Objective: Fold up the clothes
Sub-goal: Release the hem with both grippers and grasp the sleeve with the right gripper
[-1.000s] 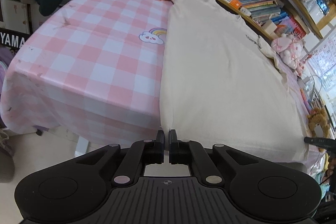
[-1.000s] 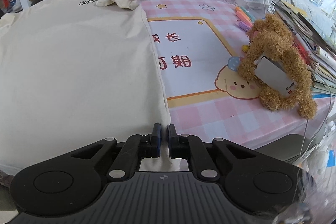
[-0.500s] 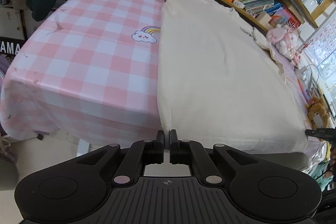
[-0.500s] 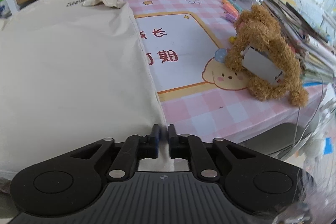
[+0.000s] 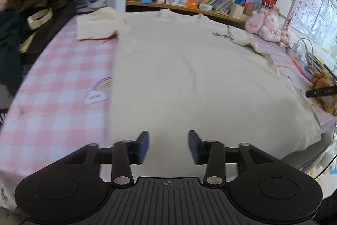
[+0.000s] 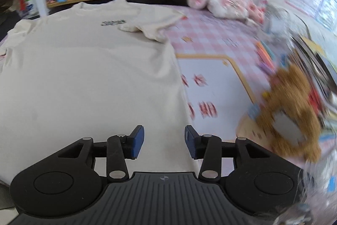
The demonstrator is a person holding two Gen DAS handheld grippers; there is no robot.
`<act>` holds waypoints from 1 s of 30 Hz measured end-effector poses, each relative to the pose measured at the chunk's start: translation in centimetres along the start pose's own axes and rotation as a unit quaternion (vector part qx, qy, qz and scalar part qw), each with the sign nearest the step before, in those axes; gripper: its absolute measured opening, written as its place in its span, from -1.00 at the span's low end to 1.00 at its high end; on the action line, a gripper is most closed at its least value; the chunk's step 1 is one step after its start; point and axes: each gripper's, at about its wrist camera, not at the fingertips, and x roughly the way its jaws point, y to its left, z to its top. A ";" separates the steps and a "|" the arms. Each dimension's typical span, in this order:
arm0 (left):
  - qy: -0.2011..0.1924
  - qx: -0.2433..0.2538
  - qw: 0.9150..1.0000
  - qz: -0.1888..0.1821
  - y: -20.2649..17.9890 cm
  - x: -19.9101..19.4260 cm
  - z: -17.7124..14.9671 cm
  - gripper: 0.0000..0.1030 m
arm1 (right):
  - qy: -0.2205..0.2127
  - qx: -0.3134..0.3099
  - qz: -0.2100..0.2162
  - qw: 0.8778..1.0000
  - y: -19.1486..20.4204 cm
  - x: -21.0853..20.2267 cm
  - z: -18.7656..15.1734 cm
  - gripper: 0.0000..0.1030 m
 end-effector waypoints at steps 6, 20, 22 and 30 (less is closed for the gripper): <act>-0.016 -0.015 1.000 0.011 -3.6 2.9 2.1 0.44 | -0.007 -0.067 0.026 0.997 1.1 4.3 4.5 -0.21; 0.013 0.006 0.998 0.064 -12.1 8.5 3.9 0.72 | -0.045 -0.227 0.060 0.971 3.1 14.6 15.6 -0.14; 0.021 0.008 0.997 0.070 -12.8 8.8 3.8 0.73 | -0.049 -0.250 0.070 0.964 3.8 15.7 16.1 -0.14; 0.050 0.000 0.994 0.099 -14.2 9.7 3.6 0.73 | -0.049 -0.310 0.102 0.944 6.9 19.2 17.0 -0.18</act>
